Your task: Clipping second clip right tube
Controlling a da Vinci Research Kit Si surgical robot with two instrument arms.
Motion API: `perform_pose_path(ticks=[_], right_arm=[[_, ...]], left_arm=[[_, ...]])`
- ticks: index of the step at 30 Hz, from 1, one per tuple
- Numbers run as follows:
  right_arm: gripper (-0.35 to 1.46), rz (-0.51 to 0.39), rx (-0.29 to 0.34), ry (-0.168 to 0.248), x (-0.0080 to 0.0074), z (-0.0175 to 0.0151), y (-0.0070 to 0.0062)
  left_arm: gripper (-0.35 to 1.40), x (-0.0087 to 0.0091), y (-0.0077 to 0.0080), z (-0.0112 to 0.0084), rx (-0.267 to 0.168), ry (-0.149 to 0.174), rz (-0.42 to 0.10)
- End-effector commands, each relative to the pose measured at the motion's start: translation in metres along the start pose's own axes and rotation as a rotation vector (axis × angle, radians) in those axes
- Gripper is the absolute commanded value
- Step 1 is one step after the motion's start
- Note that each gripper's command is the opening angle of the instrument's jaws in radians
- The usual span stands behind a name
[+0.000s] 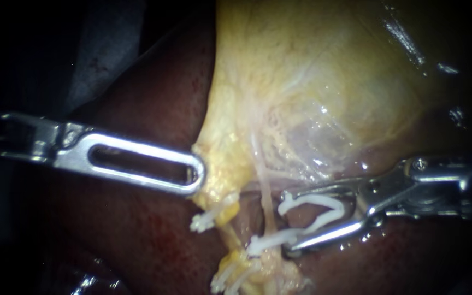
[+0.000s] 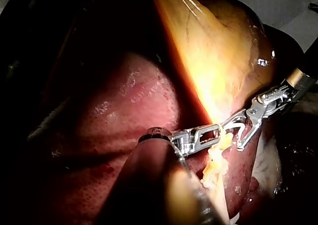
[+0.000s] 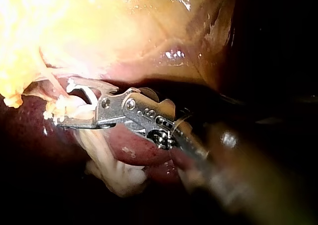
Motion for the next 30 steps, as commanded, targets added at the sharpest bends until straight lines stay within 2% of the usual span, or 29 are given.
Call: perform_pose_path(ticks=[1,9,18,26,29,30], right_arm=[[0.53,0.000,-0.001,0.000,-0.0001,0.0001,0.0001],[0.53,-0.003,-0.009,0.001,-0.0002,0.0019,0.0013],[0.52,0.029,-0.008,0.000,0.0006,0.0035,0.0015],[0.48,0.059,0.005,-0.008,0.0005,0.0039,0.0015],[0.39,0.099,0.005,-0.010,0.0004,0.0038,0.0015],[0.30,0.134,0.007,-0.014,0.0003,0.0037,0.0015]], left_arm=[[-0.35,0.0000,0.0000,0.0000,0.000,-0.001,0.000],[-0.35,0.0000,-0.0001,0.0000,0.000,-0.001,0.000],[-0.35,0.0000,-0.0001,0.0001,-0.001,-0.001,0.000],[-0.35,0.0000,-0.0001,0.0001,-0.001,-0.001,0.000],[-0.35,0.0000,-0.0001,0.0001,-0.001,-0.002,0.000],[-0.35,0.0000,-0.0001,0.0001,-0.001,-0.002,0.000]])
